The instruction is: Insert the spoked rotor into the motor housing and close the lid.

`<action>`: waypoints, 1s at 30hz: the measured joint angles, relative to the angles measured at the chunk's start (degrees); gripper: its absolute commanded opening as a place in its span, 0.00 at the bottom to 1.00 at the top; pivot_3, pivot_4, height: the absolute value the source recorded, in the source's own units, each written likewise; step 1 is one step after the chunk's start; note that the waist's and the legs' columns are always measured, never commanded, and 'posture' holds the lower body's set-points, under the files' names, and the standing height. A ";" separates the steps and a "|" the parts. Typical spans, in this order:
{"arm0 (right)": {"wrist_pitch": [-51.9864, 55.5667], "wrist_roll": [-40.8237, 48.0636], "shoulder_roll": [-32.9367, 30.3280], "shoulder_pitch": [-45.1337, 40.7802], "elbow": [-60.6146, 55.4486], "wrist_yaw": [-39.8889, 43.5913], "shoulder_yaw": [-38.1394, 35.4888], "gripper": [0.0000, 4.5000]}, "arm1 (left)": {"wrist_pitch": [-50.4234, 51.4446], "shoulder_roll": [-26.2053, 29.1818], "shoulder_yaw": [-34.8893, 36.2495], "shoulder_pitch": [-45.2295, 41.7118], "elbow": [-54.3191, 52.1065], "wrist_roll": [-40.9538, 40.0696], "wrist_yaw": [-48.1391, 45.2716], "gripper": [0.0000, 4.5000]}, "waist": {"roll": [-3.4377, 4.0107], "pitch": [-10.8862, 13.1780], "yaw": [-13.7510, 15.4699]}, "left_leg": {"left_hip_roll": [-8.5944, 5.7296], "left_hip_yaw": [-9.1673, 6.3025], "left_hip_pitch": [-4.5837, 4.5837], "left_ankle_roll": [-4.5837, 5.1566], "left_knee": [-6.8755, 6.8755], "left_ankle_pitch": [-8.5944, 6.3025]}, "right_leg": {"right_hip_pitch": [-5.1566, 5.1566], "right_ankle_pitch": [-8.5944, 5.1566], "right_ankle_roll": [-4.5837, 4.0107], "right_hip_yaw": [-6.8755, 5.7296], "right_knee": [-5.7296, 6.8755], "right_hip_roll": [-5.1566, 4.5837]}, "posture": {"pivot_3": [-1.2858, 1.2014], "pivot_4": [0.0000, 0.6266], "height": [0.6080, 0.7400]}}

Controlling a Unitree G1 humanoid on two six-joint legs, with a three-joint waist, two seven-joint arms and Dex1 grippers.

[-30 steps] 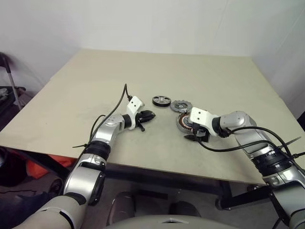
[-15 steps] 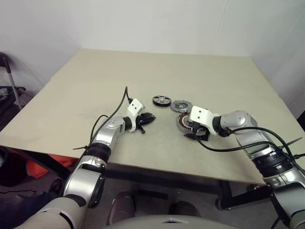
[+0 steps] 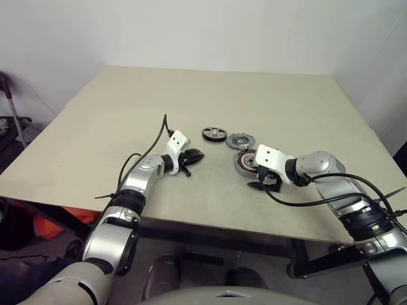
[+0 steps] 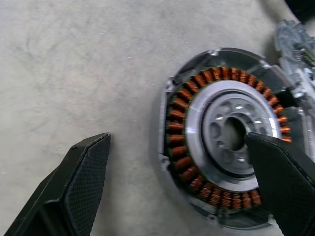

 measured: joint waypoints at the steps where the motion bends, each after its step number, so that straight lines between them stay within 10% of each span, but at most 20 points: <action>1: 0.06 -0.01 0.13 0.02 0.01 -0.04 0.00 1.00 | -0.03 0.00 0.00 -0.01 0.02 0.00 0.02 0.15 | 0.00 0.00 -0.04 | 0.00 0.00 0.00 0.00 0.00 0.00 | 0.00 0.00 0.00 0.00 0.00 0.00 | 0.52 0.00 1.00; 9: -0.30 -0.83 0.80 -0.63 0.91 -1.02 -0.01 0.56 | -0.39 0.52 0.02 -0.14 0.48 -0.04 0.50 0.15 | 0.00 0.00 -0.12 | 0.00 0.00 0.10 -0.01 0.00 0.00 | 0.09 0.00 0.00 0.01 0.00 0.00 | 0.52 0.00 1.00; 30: 0.43 -1.01 2.62 -4.60 4.92 1.14 1.17 0.42 | -0.53 1.68 0.66 -0.11 0.52 -0.51 1.78 0.15 | -0.15 0.02 -0.33 | 0.00 0.03 0.42 -0.13 -0.01 0.06 | 0.39 -0.01 0.02 0.11 0.00 0.00 | 0.52 0.00 1.00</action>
